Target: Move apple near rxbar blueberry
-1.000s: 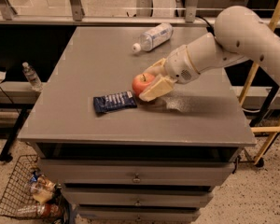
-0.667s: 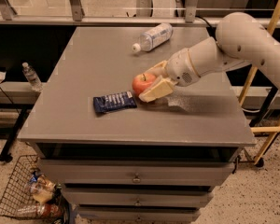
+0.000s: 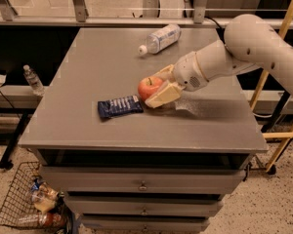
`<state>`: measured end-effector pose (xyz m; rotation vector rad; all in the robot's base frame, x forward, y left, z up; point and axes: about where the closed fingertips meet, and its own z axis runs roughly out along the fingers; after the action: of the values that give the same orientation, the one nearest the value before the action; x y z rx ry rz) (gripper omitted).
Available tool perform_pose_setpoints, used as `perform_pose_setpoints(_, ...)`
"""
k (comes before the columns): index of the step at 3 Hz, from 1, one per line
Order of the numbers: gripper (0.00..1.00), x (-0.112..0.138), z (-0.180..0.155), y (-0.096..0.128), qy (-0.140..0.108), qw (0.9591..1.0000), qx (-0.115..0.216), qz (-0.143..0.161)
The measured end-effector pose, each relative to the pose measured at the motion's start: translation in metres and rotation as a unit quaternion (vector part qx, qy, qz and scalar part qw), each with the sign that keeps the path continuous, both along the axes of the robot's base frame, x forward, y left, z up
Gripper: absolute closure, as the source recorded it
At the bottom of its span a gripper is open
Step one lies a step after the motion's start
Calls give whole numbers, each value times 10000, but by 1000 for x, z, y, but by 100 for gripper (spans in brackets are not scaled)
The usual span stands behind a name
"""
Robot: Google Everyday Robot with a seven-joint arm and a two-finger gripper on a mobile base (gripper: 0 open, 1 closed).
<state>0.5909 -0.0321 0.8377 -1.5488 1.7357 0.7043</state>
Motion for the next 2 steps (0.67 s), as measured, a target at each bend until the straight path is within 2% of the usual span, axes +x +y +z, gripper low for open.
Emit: perform_pose_setpoints(2, 12, -1, -2, 4, 19, 10000, 3, 42)
